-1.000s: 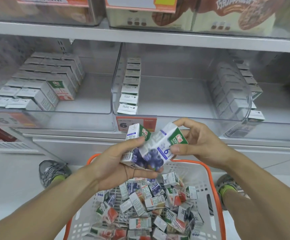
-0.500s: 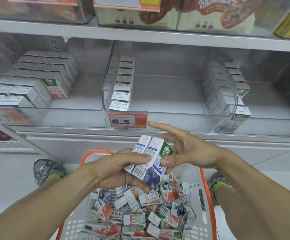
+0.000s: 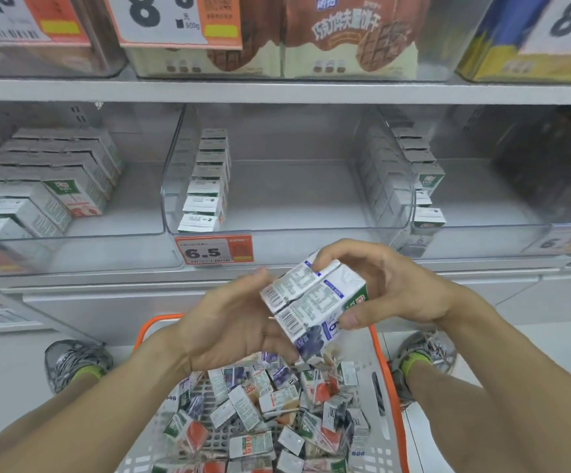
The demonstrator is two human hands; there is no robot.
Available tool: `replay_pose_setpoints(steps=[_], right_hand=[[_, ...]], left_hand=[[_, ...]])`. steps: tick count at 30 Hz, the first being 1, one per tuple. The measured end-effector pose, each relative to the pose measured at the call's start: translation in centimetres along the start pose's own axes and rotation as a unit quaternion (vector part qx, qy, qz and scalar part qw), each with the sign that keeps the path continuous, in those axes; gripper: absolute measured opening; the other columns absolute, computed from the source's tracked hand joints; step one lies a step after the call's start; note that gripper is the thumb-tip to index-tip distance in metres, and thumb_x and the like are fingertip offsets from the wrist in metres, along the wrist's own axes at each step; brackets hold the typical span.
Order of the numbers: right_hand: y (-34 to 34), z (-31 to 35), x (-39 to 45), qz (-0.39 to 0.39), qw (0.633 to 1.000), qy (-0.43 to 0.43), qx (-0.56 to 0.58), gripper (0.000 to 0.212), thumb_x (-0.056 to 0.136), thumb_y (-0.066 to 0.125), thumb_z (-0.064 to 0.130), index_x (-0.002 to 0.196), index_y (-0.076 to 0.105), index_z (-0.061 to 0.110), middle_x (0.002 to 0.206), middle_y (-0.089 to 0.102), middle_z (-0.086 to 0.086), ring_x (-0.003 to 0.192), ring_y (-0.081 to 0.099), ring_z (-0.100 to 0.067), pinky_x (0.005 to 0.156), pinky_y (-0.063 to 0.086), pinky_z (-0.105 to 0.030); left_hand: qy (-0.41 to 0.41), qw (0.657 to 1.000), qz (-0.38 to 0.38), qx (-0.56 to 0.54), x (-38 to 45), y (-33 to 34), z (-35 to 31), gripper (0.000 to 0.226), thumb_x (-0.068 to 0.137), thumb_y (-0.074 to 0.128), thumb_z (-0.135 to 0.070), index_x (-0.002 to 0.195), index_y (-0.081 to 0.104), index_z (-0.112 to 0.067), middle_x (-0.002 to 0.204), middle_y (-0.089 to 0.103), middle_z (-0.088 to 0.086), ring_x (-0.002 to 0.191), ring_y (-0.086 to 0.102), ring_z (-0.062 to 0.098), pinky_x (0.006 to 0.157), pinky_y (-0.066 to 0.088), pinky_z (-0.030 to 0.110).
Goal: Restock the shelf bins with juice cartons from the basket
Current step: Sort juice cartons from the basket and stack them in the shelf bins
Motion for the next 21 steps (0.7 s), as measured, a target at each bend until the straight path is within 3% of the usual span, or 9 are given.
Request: replay_pose_setpoints(steps=[2,4,8,10,13,14,16,19,21], right_hand=[[-2.3,1.3,-1.4,-0.055,0.998,-0.041,0.008,0.058,0.071,0.069,-0.025,0.119,0.055,0.005,0.116,0.061,-0.008,0.107,0.06,-0.021,0.088,0.053,-0.032],[-5.2,2.6,-3.6,-0.125,0.988,-0.087,0.026,0.058,0.07,0.076,-0.017,0.116,0.06,0.014,0.119,0.061,-0.007,0.107,0.06,-0.021,0.085,0.054,-0.03],[-11.2,4.9,-8.9,-0.283,0.945,-0.162,0.013,0.055,0.07,0.084,0.004,0.115,0.054,0.015,0.122,0.06,-0.009,0.101,0.063,-0.026,0.074,0.059,-0.033],[-13.7,6.2,-11.6,-0.365,0.912,-0.176,-0.061,0.054,0.072,0.079,0.0,0.116,0.049,0.01,0.128,0.057,-0.015,0.107,0.064,-0.029,0.078,0.06,-0.039],[-16.8,7.7,-15.0,-0.468,0.847,-0.168,-0.187,0.054,0.071,0.081,-0.006,0.112,0.054,0.017,0.135,0.052,-0.014,0.119,0.06,-0.031,0.089,0.057,-0.045],[-17.5,8.3,-15.5,-0.483,0.829,-0.163,-0.229,0.055,0.072,0.083,-0.006,0.111,0.056,0.021,0.135,0.051,-0.012,0.121,0.059,-0.03,0.093,0.055,-0.046],[-18.9,9.7,-15.7,-0.498,0.788,-0.12,-0.341,0.054,0.071,0.081,-0.008,0.108,0.061,0.026,0.131,0.049,-0.006,0.121,0.057,-0.022,0.101,0.049,-0.043],[-21.4,10.0,-13.1,-0.446,0.759,0.031,-0.473,0.055,0.069,0.079,-0.007,0.101,0.062,0.033,0.124,0.048,0.002,0.113,0.053,-0.015,0.094,0.041,-0.024],[-22.9,8.2,-10.5,-0.377,0.76,0.132,-0.512,0.056,0.069,0.078,-0.006,0.098,0.06,0.039,0.12,0.049,0.002,0.107,0.054,-0.021,0.088,0.047,-0.034]], left_hand=[[0.057,0.997,-0.049,0.016,0.2,-0.5,-1.8,0.08,0.082,0.072,-0.048,0.14,0.045,0.0,0.129,0.051,0.035,0.103,0.058,0.043,0.088,0.05,0.051],[0.12,0.976,-0.145,0.11,0.5,-1.2,-3.7,0.069,0.079,0.077,-0.039,0.131,0.049,-0.002,0.117,0.064,0.027,0.098,0.064,0.043,0.085,0.053,0.048],[0.24,0.86,-0.303,0.333,0.9,-0.1,-7.9,0.029,0.08,0.073,-0.021,0.106,0.061,-0.019,0.091,0.071,-0.003,0.084,0.068,0.024,0.076,0.056,0.033],[0.274,0.809,-0.316,0.413,2.0,1.7,-9.4,0.02,0.085,0.074,-0.017,0.099,0.062,-0.025,0.086,0.067,-0.009,0.08,0.064,0.015,0.077,0.054,0.029],[0.31,0.707,-0.298,0.561,5.4,5.3,-11.3,0.024,0.084,0.071,-0.026,0.103,0.057,-0.027,0.093,0.06,-0.012,0.087,0.059,0.01,0.079,0.046,0.017],[0.305,0.677,-0.284,0.607,7.2,6.2,-11.4,0.032,0.082,0.071,-0.03,0.11,0.055,-0.026,0.101,0.056,-0.011,0.093,0.055,0.007,0.083,0.043,0.016],[0.26,0.65,-0.255,0.667,10.9,6.9,-10.7,0.056,0.081,0.074,-0.037,0.128,0.047,-0.022,0.121,0.046,-0.007,0.111,0.048,0.008,0.097,0.038,0.02],[0.202,0.662,-0.23,0.684,15.0,6.7,-9.5,0.086,0.079,0.075,-0.049,0.146,0.028,-0.022,0.141,0.033,-0.005,0.129,0.038,0.012,0.107,0.036,0.028],[0.197,0.635,-0.252,0.703,15.9,6.3,-9.2,0.089,0.079,0.072,-0.056,0.147,0.025,-0.025,0.144,0.034,-0.007,0.128,0.044,0.014,0.101,0.043,0.033]])
Point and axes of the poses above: each hand's wrist, its own x-axis towards the middle knuckle, its own y-axis out of the palm, z = x × y, the point moved 10 cm from there along x, towards the middle knuckle
